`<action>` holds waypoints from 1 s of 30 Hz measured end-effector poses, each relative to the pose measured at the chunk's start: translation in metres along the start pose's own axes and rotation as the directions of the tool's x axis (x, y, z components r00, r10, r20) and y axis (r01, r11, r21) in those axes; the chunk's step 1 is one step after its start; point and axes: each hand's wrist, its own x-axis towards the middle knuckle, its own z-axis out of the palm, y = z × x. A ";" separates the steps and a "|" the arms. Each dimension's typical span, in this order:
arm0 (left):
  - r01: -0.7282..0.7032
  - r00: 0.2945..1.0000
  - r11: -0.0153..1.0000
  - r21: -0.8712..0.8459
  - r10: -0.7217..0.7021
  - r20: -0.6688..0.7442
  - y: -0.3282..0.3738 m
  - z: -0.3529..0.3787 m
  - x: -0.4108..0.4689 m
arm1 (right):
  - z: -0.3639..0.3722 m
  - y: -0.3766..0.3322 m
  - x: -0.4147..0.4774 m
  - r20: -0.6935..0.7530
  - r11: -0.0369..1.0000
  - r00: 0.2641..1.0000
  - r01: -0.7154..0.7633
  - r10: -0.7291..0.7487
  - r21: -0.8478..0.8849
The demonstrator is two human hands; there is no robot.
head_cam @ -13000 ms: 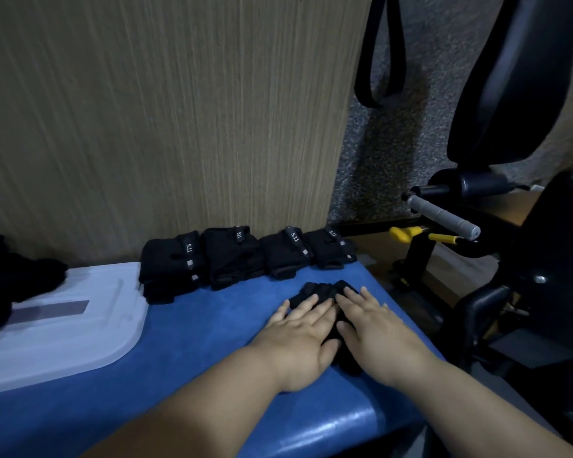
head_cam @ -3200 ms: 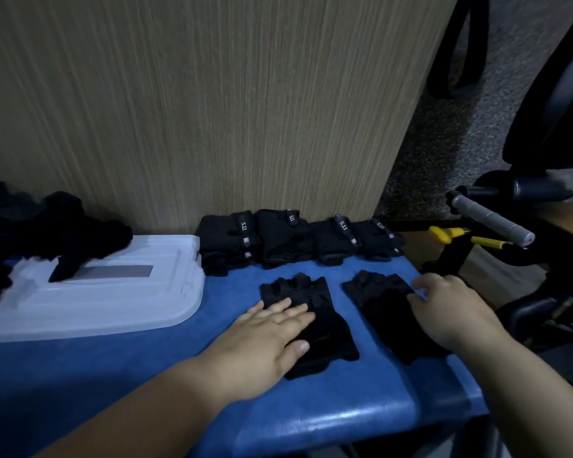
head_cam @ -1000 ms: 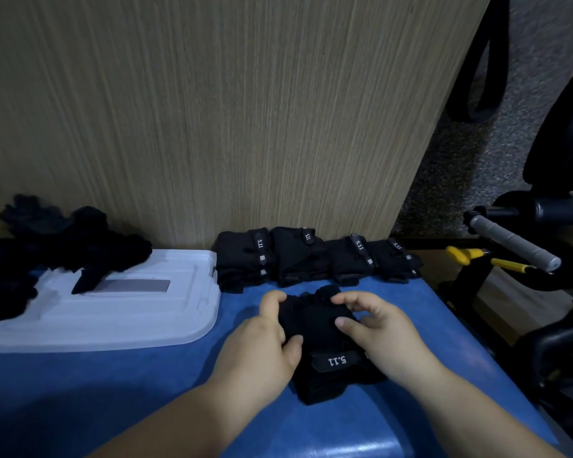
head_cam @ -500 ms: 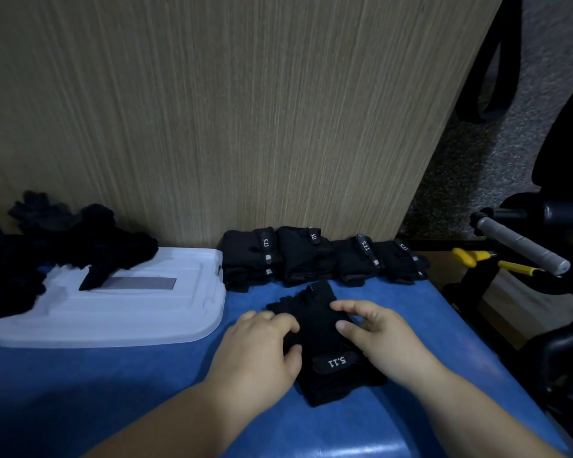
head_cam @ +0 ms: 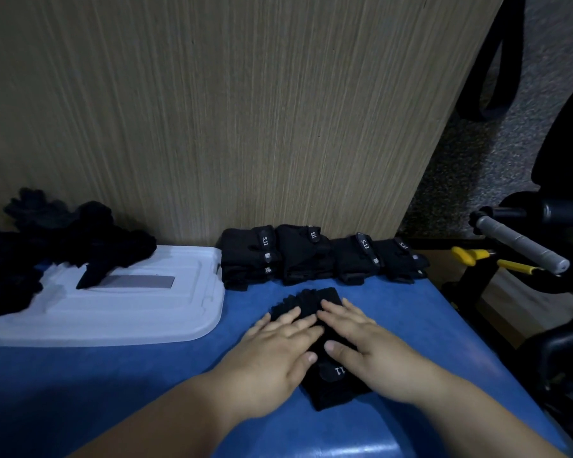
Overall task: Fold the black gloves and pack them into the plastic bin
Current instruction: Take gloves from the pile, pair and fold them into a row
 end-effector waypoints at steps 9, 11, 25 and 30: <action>0.101 0.989 0.990 0.096 -0.110 0.095 -0.010 -0.003 -0.004 | -0.004 0.004 -0.003 0.136 0.979 0.982 -0.110 0.134 -0.172; 0.123 0.985 0.987 0.103 -0.134 0.106 -0.013 -0.006 -0.006 | -0.005 0.010 -0.004 0.126 0.977 0.980 -0.134 0.156 -0.166; -0.209 0.952 0.968 -0.141 0.168 -0.256 -0.015 -0.014 -0.015 | -0.020 0.033 -0.015 -0.222 0.999 0.975 0.037 -0.027 0.039; -0.167 0.982 0.964 -0.209 0.144 -0.119 -0.011 -0.008 -0.013 | -0.019 0.032 -0.015 -0.150 0.991 0.985 0.099 -0.085 0.087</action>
